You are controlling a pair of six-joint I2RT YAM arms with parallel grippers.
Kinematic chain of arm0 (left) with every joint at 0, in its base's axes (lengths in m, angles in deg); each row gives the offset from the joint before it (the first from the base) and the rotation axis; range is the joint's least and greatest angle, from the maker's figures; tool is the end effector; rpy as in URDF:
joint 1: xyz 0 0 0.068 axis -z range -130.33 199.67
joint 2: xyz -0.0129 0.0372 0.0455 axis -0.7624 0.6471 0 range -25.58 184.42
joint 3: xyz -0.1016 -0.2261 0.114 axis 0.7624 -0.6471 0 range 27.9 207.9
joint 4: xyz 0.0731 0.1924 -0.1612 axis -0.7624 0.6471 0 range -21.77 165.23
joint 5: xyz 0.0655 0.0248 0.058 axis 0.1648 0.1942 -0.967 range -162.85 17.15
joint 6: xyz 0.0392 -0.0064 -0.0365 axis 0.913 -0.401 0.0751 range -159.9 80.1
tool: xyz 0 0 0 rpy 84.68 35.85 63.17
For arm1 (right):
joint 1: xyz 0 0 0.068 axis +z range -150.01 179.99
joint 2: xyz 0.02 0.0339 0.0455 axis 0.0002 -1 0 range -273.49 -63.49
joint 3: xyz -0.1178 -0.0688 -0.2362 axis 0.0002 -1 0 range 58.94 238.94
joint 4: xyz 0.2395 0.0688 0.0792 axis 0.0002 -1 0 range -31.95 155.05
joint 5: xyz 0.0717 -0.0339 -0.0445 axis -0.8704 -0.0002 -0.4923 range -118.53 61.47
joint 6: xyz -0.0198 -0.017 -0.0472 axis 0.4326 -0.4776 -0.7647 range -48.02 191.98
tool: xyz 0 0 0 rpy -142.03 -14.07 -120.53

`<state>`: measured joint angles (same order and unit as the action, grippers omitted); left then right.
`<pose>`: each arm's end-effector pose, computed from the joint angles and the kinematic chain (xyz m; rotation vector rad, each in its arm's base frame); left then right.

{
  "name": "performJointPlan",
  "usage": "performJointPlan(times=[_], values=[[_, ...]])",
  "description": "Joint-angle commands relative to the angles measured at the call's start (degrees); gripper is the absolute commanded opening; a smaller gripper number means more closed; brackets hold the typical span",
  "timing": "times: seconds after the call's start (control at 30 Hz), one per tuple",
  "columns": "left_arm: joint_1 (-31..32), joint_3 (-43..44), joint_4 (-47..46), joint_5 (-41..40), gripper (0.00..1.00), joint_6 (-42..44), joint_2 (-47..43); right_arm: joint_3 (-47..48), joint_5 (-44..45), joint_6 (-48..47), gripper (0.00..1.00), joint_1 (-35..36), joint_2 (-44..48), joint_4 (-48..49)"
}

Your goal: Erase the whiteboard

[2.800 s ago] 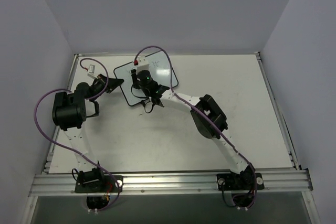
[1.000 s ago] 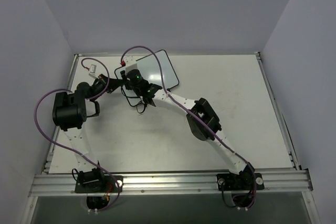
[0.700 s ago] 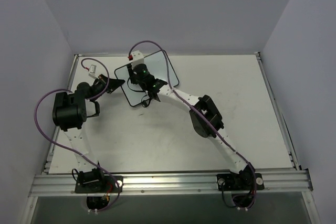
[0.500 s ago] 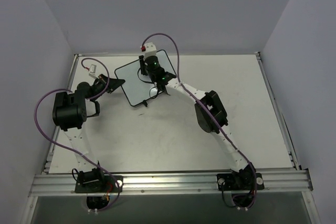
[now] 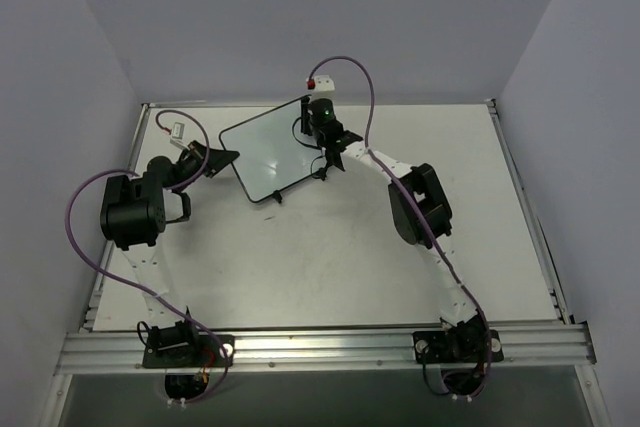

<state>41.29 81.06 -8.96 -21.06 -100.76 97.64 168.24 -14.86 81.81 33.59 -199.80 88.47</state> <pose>0.3997 0.0306 0.1364 -0.1679 1.6511 -1.3615 0.4751 0.3056 0.2312 -0.1566 1.6383 0.3861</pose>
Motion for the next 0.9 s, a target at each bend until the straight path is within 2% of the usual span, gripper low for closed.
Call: performJointPlan(times=[0.0, 0.33, 0.87], values=[[0.73, 0.01, -12.28, 0.94, 0.02, 3.47, -1.23, -3.03, 2.50, 0.63, 0.00, -1.88, 0.87, -3.21], [0.82, 0.10, -11.93, 1.12, 0.02, 3.82, -1.31, -2.07, 0.92, -0.24, 0.00, 2.51, 0.17, -2.41], [1.00, 0.18, -11.49, 1.21, 0.02, 4.26, -1.49, 11.02, -2.07, -2.44, 0.00, 15.61, -4.40, -6.72]])
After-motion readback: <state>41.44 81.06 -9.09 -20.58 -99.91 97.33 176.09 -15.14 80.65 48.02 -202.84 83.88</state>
